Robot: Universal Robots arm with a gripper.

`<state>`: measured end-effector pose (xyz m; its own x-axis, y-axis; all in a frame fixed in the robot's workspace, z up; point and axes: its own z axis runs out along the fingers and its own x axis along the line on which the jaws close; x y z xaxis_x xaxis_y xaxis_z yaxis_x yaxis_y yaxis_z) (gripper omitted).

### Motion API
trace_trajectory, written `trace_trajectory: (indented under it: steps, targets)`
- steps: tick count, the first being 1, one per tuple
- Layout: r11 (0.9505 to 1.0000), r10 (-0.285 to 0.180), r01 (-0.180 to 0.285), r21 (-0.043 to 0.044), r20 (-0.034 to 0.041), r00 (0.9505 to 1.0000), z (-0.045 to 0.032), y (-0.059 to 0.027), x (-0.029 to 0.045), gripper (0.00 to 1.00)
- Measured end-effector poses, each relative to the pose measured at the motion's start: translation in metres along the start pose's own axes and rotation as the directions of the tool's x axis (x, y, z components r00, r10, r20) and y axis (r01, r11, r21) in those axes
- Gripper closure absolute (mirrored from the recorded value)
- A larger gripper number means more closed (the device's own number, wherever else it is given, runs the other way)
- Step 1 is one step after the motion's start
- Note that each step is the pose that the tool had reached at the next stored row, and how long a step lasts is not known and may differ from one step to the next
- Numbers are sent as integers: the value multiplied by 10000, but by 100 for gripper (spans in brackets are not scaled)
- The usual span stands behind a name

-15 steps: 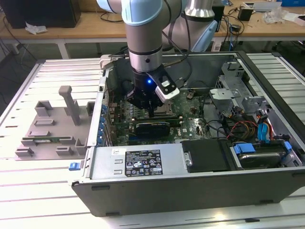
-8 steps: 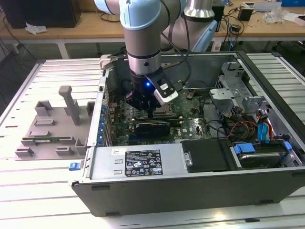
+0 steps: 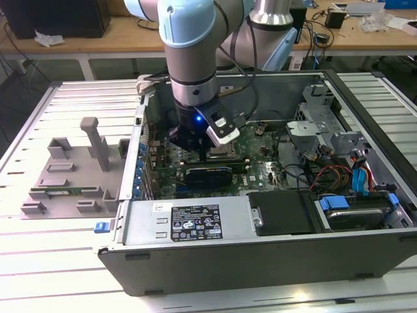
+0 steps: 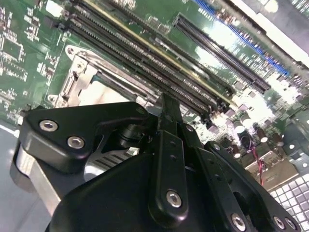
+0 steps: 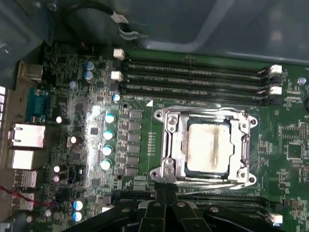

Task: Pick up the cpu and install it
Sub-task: 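Install the second cpu locking lever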

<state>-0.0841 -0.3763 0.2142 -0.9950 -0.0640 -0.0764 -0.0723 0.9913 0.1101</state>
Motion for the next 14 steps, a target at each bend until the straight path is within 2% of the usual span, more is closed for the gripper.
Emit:
trace_trajectory:
  steps: [1,3,4,7,10,12,14]
  targets:
    - [9999,9,-9,-133,12,10000,6,-41,5,89]
    - [9998,22,-22,-193,18,10000,3,-101,9,89]
    - [9996,29,-28,-266,22,10000,6,-107,10,89]
    - [9992,43,-41,-406,31,10000,45,-125,26,89]
    - [9971,70,-65,-758,61,10000,55,-125,47,89]
    - [9960,83,-76,-895,73,9999,70,-130,61,89]
    - [9955,104,-96,-945,80,9999,81,-133,63,89]
